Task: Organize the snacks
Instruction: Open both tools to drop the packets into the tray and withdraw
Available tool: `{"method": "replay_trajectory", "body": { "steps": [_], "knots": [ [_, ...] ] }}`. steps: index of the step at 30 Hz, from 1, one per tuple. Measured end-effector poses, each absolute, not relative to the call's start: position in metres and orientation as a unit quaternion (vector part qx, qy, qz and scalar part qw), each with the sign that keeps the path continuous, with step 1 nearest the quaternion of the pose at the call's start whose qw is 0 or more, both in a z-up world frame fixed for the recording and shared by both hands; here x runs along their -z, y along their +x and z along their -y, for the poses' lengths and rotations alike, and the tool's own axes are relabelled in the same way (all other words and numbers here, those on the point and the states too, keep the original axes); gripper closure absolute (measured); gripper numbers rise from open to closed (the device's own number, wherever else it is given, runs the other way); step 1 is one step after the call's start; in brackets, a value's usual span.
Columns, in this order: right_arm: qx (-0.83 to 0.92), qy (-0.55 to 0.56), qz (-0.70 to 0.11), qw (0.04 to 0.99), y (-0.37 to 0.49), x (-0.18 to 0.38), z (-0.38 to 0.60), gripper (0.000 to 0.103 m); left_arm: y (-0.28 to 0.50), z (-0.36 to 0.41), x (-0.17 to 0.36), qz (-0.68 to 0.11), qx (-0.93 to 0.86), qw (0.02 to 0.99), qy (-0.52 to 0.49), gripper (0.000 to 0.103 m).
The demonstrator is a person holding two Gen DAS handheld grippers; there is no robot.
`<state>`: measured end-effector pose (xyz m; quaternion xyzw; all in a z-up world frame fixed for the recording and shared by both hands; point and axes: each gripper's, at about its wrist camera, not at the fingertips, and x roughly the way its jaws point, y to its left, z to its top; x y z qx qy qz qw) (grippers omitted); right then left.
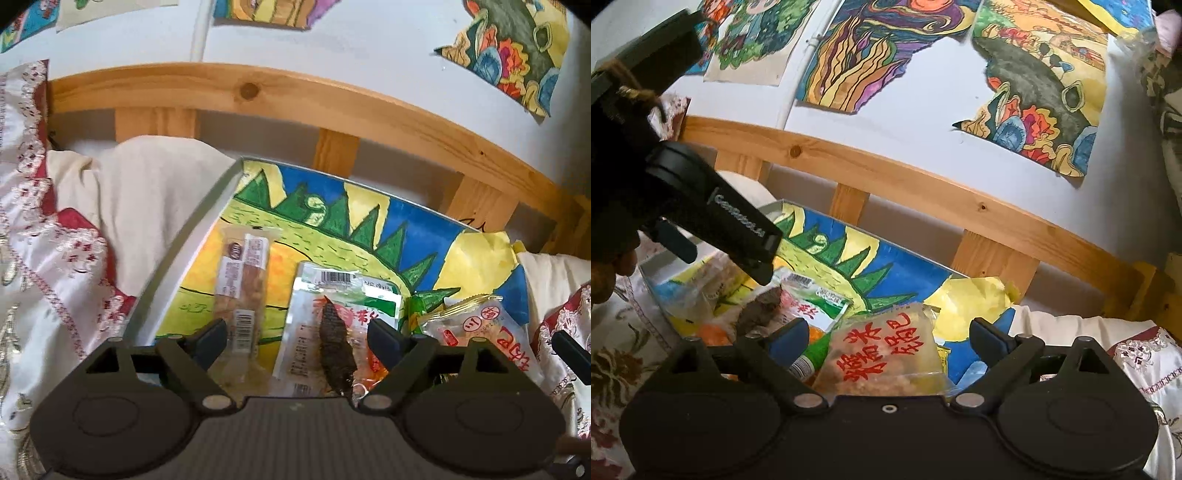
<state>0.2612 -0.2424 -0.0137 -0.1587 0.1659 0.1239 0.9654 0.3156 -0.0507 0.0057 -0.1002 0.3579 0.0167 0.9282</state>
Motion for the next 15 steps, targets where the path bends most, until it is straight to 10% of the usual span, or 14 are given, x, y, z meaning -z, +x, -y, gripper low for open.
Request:
{"method": "replay_trajectory", "body": {
  "steps": [15],
  "knots": [
    [-0.114, -0.101, -0.171, 0.973, 0.221, -0.023, 0.252, 0.001, 0.25, 0.033, -0.032, -0.317, -0.019, 0.943, -0.098, 0.004]
  ]
}}
